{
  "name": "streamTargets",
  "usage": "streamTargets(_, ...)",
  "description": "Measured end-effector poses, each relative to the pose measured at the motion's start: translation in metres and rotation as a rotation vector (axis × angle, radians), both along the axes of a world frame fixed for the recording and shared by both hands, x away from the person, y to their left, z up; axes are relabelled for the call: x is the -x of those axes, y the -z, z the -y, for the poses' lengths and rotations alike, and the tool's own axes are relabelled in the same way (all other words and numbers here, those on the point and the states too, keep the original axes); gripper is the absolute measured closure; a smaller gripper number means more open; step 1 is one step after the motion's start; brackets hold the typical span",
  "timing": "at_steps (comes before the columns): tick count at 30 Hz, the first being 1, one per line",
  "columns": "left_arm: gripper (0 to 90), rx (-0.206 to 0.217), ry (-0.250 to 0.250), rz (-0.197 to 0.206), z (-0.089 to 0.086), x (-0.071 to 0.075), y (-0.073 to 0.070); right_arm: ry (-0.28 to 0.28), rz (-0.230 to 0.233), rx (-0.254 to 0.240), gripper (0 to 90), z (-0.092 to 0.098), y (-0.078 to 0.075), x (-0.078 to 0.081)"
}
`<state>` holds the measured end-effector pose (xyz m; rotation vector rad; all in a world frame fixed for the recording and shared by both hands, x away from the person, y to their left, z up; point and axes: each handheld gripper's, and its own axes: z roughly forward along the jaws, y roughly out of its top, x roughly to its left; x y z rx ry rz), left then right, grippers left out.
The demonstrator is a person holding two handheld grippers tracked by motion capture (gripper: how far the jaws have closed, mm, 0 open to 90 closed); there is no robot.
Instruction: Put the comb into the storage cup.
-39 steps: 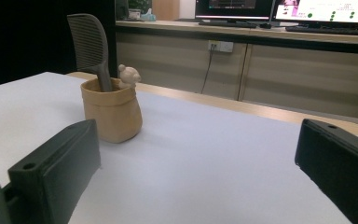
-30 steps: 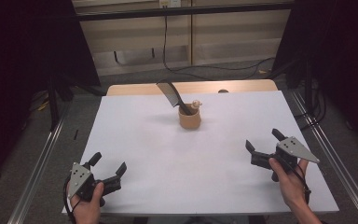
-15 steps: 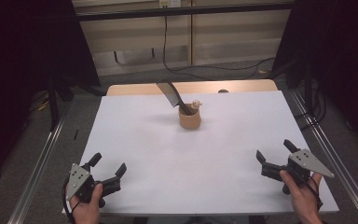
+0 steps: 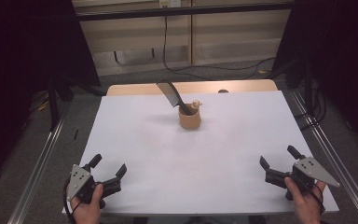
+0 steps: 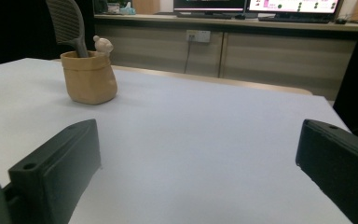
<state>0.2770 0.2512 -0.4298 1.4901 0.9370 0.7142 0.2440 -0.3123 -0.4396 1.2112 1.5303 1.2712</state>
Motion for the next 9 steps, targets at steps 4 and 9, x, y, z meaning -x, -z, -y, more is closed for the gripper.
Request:
streamTargets(4, 2.6, 0.002, -0.002, -0.004, -0.0008, -0.001, -0.0002, -0.003, -0.003, -0.002, 0.0, -0.0011, 0.0011, -0.0015)
streamTargets(9, 2.5, 0.005, -0.006, -0.002, -0.0036, -0.003, -0.0015, -0.008, 0.024, -0.017, 0.0, -0.0004, -0.0009, -0.0021)
